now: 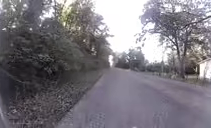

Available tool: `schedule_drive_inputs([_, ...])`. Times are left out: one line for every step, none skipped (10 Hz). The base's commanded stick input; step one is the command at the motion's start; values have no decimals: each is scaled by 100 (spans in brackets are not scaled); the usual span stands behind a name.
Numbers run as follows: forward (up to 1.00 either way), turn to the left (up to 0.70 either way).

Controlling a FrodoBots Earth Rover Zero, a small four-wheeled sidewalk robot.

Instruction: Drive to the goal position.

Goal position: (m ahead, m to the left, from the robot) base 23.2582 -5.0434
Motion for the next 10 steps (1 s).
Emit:
schedule_drive_inputs([70, 0])
schedule_drive_inputs([70, 0])
schedule_drive_inputs([70, 0])
schedule_drive_inputs([70, 0])
schedule_drive_inputs([70, 0])
schedule_drive_inputs([70, 0])
schedule_drive_inputs([70, 0])
schedule_drive_inputs([70, 0])
schedule_drive_inputs([70, 0])
schedule_drive_inputs([70, 0])
